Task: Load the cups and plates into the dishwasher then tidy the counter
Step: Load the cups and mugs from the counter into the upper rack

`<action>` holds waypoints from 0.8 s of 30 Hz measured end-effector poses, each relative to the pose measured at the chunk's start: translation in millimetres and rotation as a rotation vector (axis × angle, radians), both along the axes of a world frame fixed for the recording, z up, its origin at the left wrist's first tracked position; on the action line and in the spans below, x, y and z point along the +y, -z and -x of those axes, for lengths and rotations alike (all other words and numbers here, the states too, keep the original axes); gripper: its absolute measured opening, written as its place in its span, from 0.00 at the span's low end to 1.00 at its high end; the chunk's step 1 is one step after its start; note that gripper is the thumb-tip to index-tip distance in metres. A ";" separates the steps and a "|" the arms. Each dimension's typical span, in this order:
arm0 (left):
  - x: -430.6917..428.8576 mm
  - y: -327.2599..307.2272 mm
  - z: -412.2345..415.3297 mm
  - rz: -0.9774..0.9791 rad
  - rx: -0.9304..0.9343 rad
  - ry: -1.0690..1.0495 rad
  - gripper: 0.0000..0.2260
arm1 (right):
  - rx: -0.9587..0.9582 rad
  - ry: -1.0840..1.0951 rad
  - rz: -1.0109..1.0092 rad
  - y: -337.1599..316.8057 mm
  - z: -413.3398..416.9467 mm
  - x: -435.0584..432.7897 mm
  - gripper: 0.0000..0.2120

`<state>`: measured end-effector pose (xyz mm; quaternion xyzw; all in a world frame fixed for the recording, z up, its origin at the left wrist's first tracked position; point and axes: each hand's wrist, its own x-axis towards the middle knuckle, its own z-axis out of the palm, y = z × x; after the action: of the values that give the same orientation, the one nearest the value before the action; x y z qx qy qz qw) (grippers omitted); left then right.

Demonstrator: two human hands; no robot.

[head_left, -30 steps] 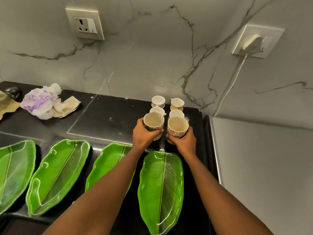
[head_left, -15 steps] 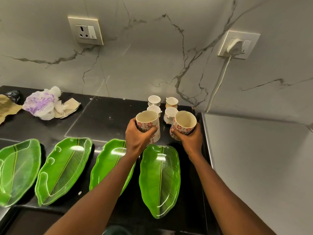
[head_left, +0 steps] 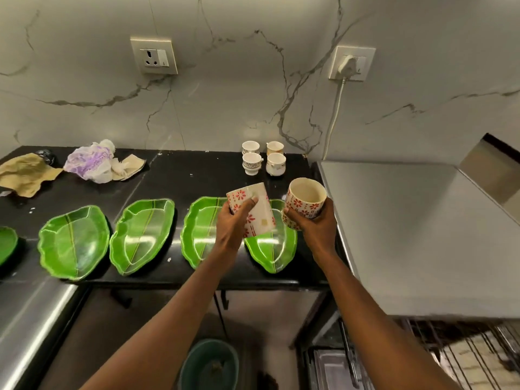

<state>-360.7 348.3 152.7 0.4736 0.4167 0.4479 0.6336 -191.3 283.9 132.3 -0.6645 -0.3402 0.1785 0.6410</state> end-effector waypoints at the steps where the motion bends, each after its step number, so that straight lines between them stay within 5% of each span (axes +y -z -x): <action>1: -10.4 -0.4 1.7 0.040 -0.049 0.003 0.19 | 0.007 0.008 0.008 0.5 4.2 -12.1 0.37; 12: -143.7 16.0 17.8 0.458 -0.334 0.236 0.29 | 0.073 0.152 0.096 30.2 38.6 -175.9 0.34; 16: -183.2 28.8 15.2 0.522 -0.228 0.372 0.29 | 0.121 0.209 0.110 47.5 37.4 -232.7 0.31; 20: -212.7 51.5 0.8 0.481 0.033 0.449 0.43 | 0.164 0.284 0.171 71.2 26.2 -290.2 0.34; 24: -240.3 69.5 -27.3 0.311 0.384 0.549 0.35 | 0.207 0.368 0.236 93.5 10.5 -349.1 0.35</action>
<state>-333.4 108.0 83.3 0.5413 0.4485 0.0955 0.7047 -201.8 -65.2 38.8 -0.7637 -0.1227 0.1645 0.6122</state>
